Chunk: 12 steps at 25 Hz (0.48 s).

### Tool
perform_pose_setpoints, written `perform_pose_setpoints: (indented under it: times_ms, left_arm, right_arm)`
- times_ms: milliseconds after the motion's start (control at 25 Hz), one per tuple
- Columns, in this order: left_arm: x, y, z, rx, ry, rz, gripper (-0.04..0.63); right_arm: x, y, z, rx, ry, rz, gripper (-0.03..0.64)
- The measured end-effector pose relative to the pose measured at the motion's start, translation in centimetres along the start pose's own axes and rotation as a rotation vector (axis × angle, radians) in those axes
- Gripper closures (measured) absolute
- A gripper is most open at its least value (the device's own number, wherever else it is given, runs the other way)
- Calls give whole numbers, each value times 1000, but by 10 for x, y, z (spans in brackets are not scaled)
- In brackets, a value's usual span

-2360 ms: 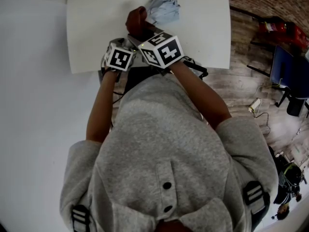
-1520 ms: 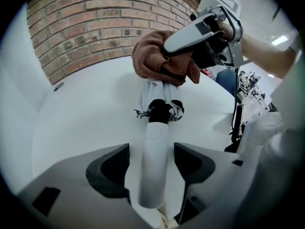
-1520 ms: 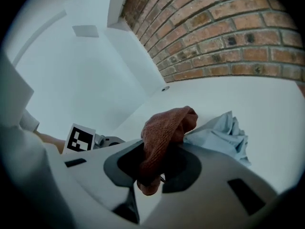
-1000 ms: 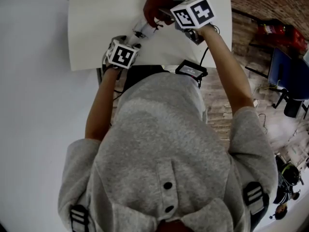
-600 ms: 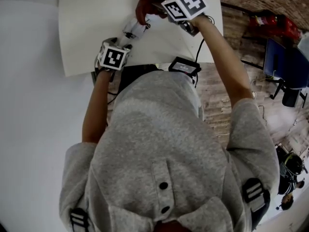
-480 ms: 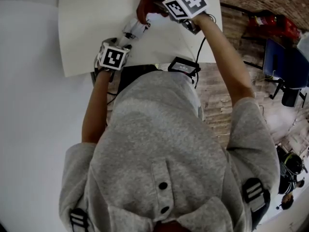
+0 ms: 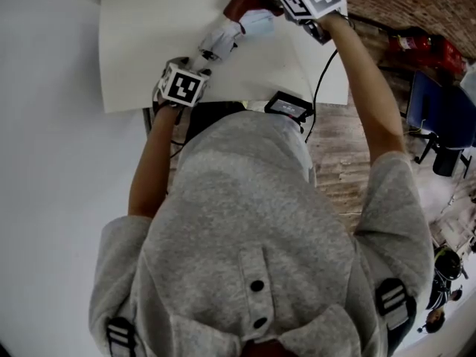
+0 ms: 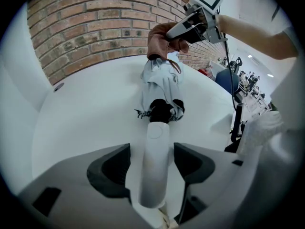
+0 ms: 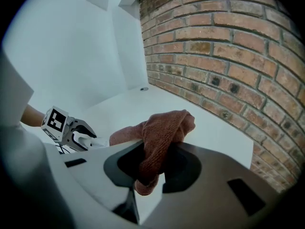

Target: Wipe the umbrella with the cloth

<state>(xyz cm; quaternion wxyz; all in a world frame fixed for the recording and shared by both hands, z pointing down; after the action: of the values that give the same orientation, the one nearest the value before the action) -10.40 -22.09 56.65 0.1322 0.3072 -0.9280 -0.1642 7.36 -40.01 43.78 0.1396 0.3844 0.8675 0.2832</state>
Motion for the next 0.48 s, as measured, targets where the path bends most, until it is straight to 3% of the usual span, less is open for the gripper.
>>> perform_pose_setpoints:
  times_ms: [480]
  left_arm:
    - [-1,-1,3,-7,0,-4,302]
  right_arm:
    - [-55,-32,5,45,236,268,534]
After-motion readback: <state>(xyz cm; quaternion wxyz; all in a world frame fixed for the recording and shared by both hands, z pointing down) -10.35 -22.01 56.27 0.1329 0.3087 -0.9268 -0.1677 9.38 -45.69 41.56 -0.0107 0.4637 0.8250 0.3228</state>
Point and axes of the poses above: the fingertips, and each gripper's own axes: z backward along the fingers, x to its left, y out of its underside, the point moved 2 cm from there along z, backward along the fingers, and after that the axes turned 4 degrees about y, right-handed, at the moved point
